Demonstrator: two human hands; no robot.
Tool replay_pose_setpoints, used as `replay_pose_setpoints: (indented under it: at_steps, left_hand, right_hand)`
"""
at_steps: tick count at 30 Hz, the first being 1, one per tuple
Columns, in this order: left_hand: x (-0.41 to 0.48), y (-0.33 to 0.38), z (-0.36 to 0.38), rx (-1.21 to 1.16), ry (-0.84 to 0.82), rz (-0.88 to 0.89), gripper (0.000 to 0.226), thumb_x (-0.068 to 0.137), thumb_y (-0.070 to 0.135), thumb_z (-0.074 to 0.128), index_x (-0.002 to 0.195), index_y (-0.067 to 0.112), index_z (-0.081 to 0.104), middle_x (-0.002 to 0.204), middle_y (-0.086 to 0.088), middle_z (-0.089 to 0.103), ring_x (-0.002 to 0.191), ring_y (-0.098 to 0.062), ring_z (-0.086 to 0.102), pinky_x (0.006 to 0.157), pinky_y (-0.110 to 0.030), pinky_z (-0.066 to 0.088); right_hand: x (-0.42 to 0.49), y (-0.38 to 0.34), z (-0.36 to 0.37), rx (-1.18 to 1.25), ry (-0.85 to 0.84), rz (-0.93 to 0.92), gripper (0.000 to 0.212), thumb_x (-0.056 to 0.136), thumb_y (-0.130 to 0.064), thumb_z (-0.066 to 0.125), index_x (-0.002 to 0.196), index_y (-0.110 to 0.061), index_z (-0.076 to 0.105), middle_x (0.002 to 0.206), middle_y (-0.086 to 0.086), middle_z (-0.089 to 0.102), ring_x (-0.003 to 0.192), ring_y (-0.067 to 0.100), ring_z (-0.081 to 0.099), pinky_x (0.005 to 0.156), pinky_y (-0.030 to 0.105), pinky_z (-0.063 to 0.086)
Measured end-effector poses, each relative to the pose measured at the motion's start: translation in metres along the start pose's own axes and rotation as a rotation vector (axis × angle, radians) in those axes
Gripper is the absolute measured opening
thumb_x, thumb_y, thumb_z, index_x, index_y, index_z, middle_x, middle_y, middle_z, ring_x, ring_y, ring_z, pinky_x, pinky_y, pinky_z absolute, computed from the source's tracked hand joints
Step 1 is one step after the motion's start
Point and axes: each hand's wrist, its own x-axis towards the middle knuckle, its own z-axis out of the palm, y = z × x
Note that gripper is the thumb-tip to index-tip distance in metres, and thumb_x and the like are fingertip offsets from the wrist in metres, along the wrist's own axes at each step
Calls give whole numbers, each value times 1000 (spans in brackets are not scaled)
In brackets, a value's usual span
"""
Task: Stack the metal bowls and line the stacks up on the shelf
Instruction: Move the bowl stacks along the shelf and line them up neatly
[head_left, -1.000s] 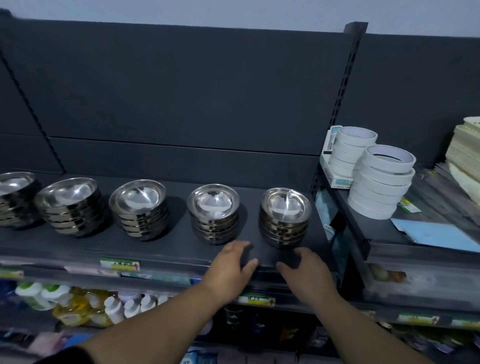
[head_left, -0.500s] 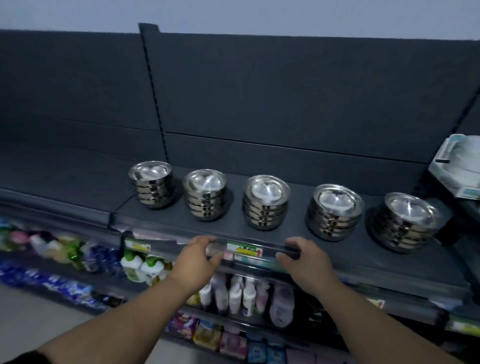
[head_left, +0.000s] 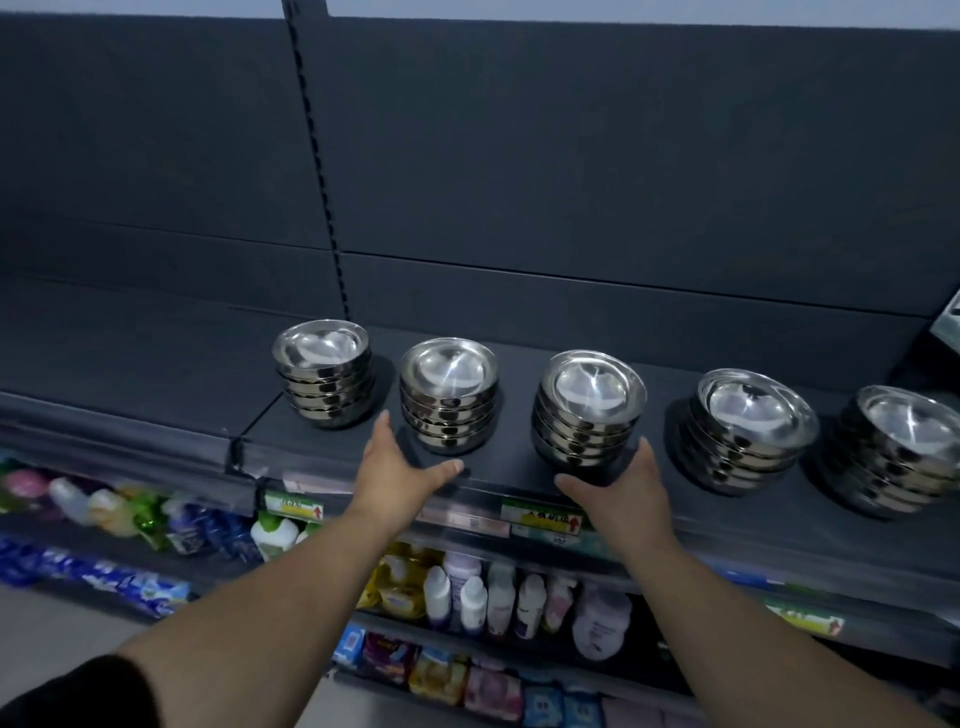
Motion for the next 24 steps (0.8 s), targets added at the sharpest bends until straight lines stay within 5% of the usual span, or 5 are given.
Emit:
replay_pose_setpoints:
  at_steps: [6,20,24]
  left_hand:
    - [30,-3,11,-16,15,18,128,61,32,90,154,22,4,155,-5,32,141,-24,34,115,-39,32]
    - [66,-3,25,-53,45,146,114,57,18,92,148,19,23,141,-4,49,129,-21,47,104,-31,40]
    - [71,-6,25,-67,23,187,115,55,20,93,147,20,24,139,-1,49,128,-19,47,106,-34,41]
  right_hand:
    - [24,10,13,63,66,37,124,61,-35,91,155,-14,12,155,8,36,141,26,38,115,43,36]
    - [31,0,20,89,183,-21,100,62,-17,92,144,-22,34,130,-6,55,115,8,49,95,20,36]
    - [34,-6,21,35,228,44,108,63,-21,91,149,-23,26,139,-1,53,129,20,50,100,26,38]
